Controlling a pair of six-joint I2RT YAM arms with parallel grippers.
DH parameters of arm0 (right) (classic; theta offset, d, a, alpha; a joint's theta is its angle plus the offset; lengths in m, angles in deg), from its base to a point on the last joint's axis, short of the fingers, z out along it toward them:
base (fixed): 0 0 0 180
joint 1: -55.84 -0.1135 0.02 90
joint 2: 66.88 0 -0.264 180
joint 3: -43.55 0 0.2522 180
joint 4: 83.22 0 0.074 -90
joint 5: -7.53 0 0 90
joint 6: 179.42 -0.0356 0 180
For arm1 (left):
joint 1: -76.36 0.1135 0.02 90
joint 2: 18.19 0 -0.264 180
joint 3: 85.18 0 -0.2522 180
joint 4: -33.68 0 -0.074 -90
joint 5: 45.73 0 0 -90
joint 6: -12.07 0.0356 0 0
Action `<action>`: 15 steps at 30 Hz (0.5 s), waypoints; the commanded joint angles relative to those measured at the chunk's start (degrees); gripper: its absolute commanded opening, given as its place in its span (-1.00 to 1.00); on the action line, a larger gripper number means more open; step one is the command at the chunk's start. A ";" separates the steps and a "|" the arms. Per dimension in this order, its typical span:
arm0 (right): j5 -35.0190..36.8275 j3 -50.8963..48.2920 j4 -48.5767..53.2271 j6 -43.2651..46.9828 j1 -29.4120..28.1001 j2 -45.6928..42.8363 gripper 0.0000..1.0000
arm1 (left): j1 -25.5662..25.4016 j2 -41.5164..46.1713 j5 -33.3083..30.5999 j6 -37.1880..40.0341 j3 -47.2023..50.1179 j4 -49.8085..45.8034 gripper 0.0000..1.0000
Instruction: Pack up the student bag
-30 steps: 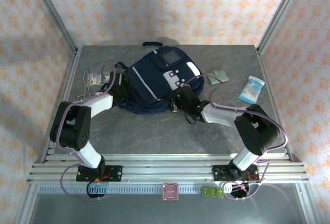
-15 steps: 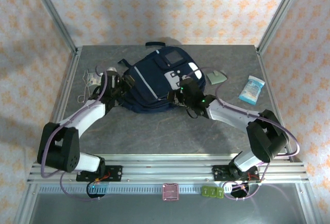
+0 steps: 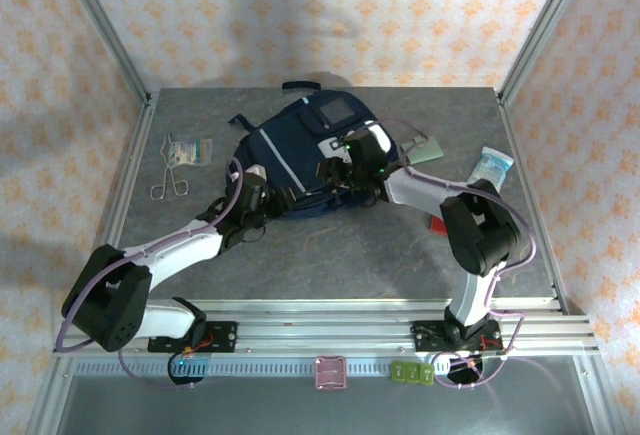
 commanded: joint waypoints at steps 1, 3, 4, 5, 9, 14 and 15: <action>-0.58 2.68 -0.15 -0.82 0.29 2.30 -0.12 | -1.38 -2.08 -3.45 0.63 -0.01 3.39 -0.03; 0.23 3.13 0.13 -0.91 0.34 3.02 -0.12 | -1.55 -2.93 -4.95 1.53 -0.30 2.98 -0.03; 0.19 2.96 -0.61 -1.03 0.39 3.13 -0.12 | -1.55 -3.18 -5.97 1.99 -0.31 2.86 -0.03; 0.03 2.72 -1.09 -1.15 0.49 3.29 -0.12 | -1.50 -3.39 -6.40 2.47 -0.39 2.78 -0.03; -3.54 3.99 -2.05 -1.34 1.10 5.91 -0.50 | -1.56 -5.21 -7.70 4.10 -1.50 1.87 -0.05; -6.87 6.25 -1.72 -1.71 1.11 6.94 -1.00 | -1.71 -5.26 -7.06 4.84 -1.94 3.30 -0.04; -7.01 6.27 -1.83 -1.95 1.11 6.05 -1.00 | -1.94 -4.48 -7.32 4.99 -1.76 3.92 -0.04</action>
